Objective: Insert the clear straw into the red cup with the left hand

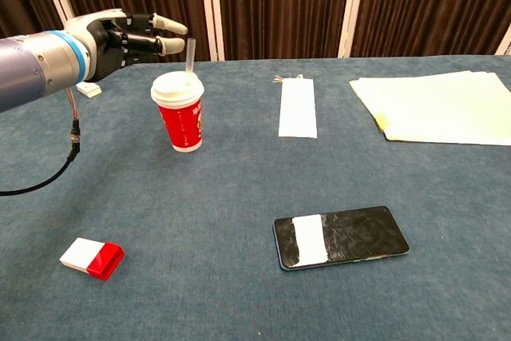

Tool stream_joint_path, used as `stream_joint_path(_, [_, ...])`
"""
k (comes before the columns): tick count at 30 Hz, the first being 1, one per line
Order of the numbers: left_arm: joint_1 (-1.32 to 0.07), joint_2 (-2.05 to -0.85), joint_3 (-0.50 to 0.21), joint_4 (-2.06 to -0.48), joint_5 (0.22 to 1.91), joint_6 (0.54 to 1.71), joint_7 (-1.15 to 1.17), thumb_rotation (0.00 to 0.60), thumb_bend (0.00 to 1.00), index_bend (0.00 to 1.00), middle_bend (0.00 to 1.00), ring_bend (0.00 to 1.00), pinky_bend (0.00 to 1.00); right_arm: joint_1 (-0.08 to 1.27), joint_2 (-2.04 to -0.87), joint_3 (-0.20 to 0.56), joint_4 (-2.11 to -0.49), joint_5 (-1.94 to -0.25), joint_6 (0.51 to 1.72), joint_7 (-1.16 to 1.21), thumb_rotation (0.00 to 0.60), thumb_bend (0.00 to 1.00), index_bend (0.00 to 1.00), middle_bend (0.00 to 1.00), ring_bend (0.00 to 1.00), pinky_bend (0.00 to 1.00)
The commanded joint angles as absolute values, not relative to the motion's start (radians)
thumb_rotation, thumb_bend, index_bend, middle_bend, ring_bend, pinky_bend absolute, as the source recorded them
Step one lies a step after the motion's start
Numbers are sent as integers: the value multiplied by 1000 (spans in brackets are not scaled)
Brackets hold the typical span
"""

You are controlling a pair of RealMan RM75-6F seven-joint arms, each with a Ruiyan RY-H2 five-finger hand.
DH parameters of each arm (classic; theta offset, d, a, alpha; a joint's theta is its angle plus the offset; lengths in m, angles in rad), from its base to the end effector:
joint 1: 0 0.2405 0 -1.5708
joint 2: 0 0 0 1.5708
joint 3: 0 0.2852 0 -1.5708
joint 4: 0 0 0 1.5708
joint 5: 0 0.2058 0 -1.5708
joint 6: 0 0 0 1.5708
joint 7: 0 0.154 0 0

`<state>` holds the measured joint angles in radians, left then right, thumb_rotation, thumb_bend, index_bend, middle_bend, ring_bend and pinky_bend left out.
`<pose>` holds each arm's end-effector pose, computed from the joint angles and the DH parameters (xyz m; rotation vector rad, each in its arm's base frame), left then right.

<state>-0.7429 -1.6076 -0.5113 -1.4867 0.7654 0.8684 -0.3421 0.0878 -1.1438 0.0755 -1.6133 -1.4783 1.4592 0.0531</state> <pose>-0.1386 0.4211 0.0069 -1.0128 -1.9531 -1.5114 -0.3351 -0.1990 0.1683 1.3404 -0.9732 0.9617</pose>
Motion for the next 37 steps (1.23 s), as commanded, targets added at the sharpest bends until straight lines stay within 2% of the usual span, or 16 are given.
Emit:
stream_joint_path(1, [-733, -1595, -510, -1505, 783, 879, -347, 600, 360, 348, 0, 0, 0, 88, -1144, 76, -1614, -1478, 1459, 52, 600, 125, 0, 0, 0, 0])
stream_joint_path(5, [-704, -1560, -497, -1559, 843, 926, -334, 600, 360, 348, 0, 0, 0, 88, -1143, 77, -1613, -1474, 1457, 52, 600, 124, 0, 0, 0, 0])
stream_joint_path(9, [-658, -1499, -443, -1619, 977, 1034, -248, 600, 356, 348, 0, 0, 0, 88, -1144, 77, -1611, -1475, 1459, 49, 600, 125, 0, 0, 0, 0])
stream_joint_path(13, [-593, -1397, -354, -1693, 1102, 1145, -89, 600, 294, 313, 0, 0, 0, 88, -1144, 73, -1609, -1481, 1460, 36, 600, 126, 0, 0, 0, 0])
stream_joint_path(18, [-478, -1222, -201, -1803, 1197, 1282, 223, 600, 215, 230, 0, 0, 0, 88, -1144, 70, -1614, -1468, 1448, -1, 600, 124, 0, 0, 0, 0])
stream_joint_path(22, [-386, -1168, -113, -1814, 1245, 1378, 313, 600, 172, 196, 0, 0, 0, 89, -1141, 70, -1624, -1449, 1435, -36, 600, 125, 0, 0, 0, 0])
stream_joint_path(26, [-285, -1135, -35, -1797, 1292, 1466, 300, 600, 167, 141, 0, 0, 0, 91, -1143, 73, -1626, -1444, 1435, -56, 600, 123, 0, 0, 0, 0])
stream_joint_path(31, [-195, -1121, 26, -1737, 1356, 1542, 254, 600, 166, 86, 0, 0, 0, 92, -1147, 72, -1623, -1451, 1439, -71, 600, 122, 0, 0, 0, 0])
stream_joint_path(37, [-169, -1117, 18, -1700, 1344, 1538, 197, 600, 164, 73, 0, 0, 0, 93, -1150, 72, -1624, -1450, 1437, -79, 600, 121, 0, 0, 0, 0])
